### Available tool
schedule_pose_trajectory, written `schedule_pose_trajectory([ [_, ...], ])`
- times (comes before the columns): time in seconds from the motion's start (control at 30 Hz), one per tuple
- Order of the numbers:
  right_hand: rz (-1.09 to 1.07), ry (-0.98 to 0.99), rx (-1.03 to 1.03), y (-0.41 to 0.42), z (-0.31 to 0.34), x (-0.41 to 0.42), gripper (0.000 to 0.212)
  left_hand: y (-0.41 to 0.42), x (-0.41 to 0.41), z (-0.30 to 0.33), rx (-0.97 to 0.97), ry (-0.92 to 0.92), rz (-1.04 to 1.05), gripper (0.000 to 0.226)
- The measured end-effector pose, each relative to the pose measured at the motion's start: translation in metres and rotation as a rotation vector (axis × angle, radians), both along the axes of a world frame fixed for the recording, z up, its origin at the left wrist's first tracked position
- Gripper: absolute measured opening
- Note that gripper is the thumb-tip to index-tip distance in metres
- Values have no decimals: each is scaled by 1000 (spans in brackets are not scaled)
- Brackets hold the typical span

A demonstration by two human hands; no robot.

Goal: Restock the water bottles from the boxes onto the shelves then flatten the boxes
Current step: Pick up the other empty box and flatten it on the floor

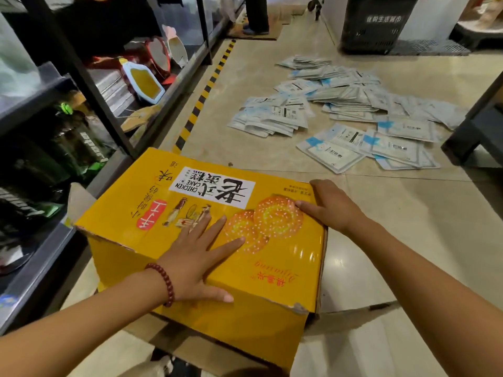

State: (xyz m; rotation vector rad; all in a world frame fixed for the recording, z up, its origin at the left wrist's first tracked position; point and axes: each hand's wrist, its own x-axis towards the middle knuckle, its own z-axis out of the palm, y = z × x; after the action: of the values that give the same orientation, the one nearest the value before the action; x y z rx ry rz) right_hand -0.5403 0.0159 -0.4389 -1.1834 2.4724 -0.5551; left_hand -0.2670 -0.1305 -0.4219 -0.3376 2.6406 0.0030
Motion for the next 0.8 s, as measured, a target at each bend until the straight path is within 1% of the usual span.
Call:
schedule_pose_trajectory([
  [0.07,-13,2,-19,3,-3,0,66,1,-2,0,-21,-25,3,86],
  [0.23,-58,108,8,23,2,-3,63,10,-18,6,-73,-47,-74,90],
  [0.33,-174,146,23,44,2,-2,63,8,-33,12,-106,-46,-125,90],
  [0.43,-331,191,64,65,1,2,66,7,-58,19,-187,-73,-82,78],
  [0.5,-423,216,85,75,2,6,65,9,-73,24,-212,-43,-34,71],
  [0.57,-494,237,95,83,2,11,64,6,-80,18,-211,39,29,66],
  [0.67,-563,234,94,92,0,21,60,-1,-89,-1,-206,184,128,71],
  [0.73,-582,237,113,94,-1,28,57,-4,-99,-7,-234,224,144,74],
  [0.8,-569,249,139,90,1,35,55,-7,-108,-6,-258,217,153,74],
])
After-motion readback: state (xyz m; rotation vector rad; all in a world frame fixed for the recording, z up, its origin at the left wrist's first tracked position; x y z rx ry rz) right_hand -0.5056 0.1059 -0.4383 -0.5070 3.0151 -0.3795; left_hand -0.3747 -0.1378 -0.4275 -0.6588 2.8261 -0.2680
